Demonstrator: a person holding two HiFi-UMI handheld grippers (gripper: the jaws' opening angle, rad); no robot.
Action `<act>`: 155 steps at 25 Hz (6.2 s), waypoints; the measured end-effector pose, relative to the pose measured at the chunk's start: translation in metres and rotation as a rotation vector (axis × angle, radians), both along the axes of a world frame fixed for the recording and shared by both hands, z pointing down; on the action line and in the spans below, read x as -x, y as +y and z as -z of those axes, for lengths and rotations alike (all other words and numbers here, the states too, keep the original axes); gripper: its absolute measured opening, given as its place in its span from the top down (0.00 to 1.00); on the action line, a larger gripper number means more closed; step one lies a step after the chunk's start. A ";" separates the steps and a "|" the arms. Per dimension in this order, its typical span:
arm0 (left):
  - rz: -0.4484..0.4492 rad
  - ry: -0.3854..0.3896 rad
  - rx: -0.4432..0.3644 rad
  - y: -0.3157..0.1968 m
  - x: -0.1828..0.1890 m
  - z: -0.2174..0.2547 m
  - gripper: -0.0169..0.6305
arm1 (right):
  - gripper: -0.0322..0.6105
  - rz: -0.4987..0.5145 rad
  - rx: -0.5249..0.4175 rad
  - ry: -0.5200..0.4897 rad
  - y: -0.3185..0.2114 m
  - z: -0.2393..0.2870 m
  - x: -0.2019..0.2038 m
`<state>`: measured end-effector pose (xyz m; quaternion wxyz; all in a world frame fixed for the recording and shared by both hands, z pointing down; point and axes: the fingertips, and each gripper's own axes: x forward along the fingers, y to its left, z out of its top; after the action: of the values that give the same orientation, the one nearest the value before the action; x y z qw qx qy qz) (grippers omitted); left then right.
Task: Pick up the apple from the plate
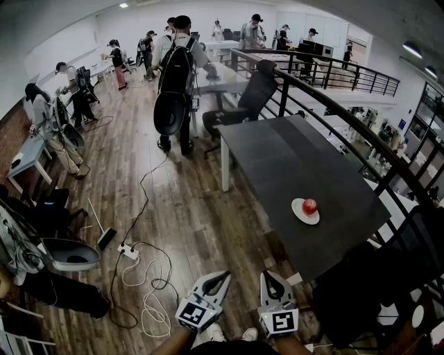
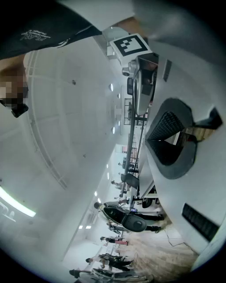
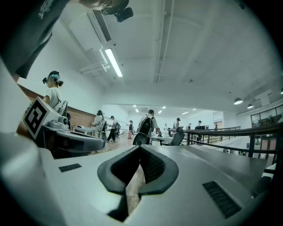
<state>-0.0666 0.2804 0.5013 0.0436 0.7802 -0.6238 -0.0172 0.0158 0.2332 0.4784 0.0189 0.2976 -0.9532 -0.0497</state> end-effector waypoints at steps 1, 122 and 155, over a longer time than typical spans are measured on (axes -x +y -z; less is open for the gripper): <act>0.000 0.000 0.000 0.001 0.001 0.000 0.94 | 0.91 -0.002 -0.001 -0.015 0.000 0.003 0.002; -0.568 -0.041 0.152 -0.487 -0.035 -0.068 0.94 | 0.91 -0.491 0.192 0.120 -0.440 -0.102 -0.048; -0.559 -0.042 0.262 -0.518 -0.054 -0.111 0.94 | 0.32 -0.416 0.484 0.234 -0.503 -0.231 -0.074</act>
<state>-0.0128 -0.2378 0.6119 0.1339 0.9094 -0.3829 0.0919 0.0893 -0.2702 0.7098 0.2080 0.4647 -0.8477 0.1490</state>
